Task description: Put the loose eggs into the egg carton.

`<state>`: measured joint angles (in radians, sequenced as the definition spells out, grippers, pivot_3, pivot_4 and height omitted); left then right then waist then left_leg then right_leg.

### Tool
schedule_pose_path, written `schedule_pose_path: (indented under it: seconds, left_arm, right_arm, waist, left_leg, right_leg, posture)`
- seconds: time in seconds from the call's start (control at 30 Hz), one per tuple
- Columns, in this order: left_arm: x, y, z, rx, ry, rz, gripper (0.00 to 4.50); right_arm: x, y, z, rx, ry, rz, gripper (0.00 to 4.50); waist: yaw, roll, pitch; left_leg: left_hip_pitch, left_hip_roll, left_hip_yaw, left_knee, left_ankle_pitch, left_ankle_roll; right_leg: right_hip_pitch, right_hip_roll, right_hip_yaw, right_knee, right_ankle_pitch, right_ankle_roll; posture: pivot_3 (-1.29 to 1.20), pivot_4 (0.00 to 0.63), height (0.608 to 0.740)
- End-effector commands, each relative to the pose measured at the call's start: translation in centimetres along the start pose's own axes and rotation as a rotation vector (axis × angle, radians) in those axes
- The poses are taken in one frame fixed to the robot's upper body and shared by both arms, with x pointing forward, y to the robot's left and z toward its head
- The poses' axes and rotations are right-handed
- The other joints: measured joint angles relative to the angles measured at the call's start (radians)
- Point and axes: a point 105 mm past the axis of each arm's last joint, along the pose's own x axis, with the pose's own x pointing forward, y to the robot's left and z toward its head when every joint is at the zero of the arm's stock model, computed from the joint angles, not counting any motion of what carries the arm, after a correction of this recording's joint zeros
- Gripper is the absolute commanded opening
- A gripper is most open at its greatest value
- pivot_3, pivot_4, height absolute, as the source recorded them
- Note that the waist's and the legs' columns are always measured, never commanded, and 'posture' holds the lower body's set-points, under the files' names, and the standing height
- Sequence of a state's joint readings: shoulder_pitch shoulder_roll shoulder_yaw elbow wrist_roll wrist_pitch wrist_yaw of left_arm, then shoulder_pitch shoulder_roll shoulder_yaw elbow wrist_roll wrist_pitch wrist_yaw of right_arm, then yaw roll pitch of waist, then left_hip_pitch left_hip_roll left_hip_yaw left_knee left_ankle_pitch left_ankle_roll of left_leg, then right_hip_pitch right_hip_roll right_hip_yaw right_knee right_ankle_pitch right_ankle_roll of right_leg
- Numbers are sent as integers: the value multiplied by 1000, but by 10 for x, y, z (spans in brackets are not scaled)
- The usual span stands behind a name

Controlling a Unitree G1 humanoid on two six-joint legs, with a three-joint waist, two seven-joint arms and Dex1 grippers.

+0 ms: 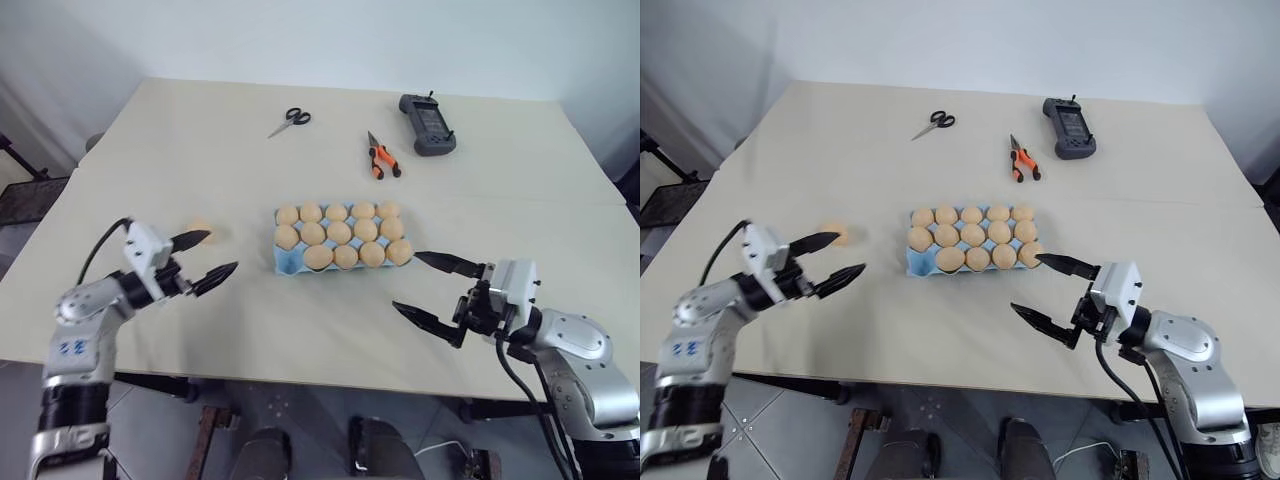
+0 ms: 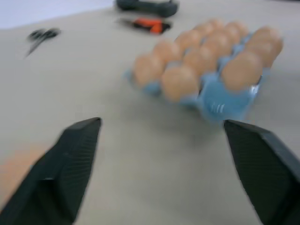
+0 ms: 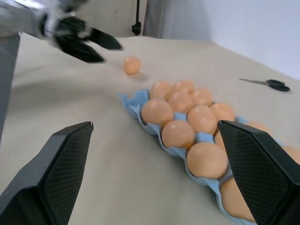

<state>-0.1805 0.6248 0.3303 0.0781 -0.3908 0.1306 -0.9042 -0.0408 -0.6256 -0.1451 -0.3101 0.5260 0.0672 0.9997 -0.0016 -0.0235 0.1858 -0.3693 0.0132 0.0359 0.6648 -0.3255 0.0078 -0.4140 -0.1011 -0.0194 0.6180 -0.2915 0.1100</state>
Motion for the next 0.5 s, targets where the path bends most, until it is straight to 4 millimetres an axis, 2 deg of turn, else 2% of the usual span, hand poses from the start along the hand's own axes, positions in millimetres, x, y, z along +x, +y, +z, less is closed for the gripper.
schedule_pose_path:
  seconds: [0.03, 0.17, 0.27, 0.37, 0.5]
  left_arm:
    - [-27, 2, 2, 37, 8, 76, 4489]
    - [-52, 9, -12, 14, 29, 222, 4489]
    - [-58, 8, -18, -22, 15, 297, 4489]
    - [-51, 8, -15, -56, -23, 319, 4489]
    - [-28, 19, -6, -65, -61, 326, 4489]
  right_arm:
    - [-15, -1, -5, -37, 27, -8, 4500]
    - [-15, 1, -11, -35, 26, -3, 4500]
    - [-10, 3, -11, -34, 13, 4, 4500]
    - [-7, 3, -10, -35, 7, 14, 4500]
    - [-1, 1, -6, -43, -7, 37, 4500]
  waist:
    - [2, 0, 0]
    - [-1, 0, 0]
    - [-5, 1, 0]
    - [-3, 1, 0]
    - [4, 1, 1]
  left_leg:
    - [0, 0, -1, 0, 0, 0]
    - [0, 0, 0, -1, -1, 1]
    - [1, 0, 1, -1, -1, 1]
    - [1, 1, 1, -1, 0, 1]
    - [1, 1, 1, -1, 1, 1]
  right_leg:
    - [1, -1, -1, -1, 0, 0]
    - [1, -1, -2, -4, 0, -1]
    - [2, -2, -2, -5, 0, -2]
    - [2, -2, -3, -4, 1, -3]
    - [2, -2, -4, -4, 2, -5]
  posture:
    - [0, 150, 740]
    - [0, 150, 740]
    - [0, 150, 740]
    - [0, 150, 740]
    - [0, 150, 740]
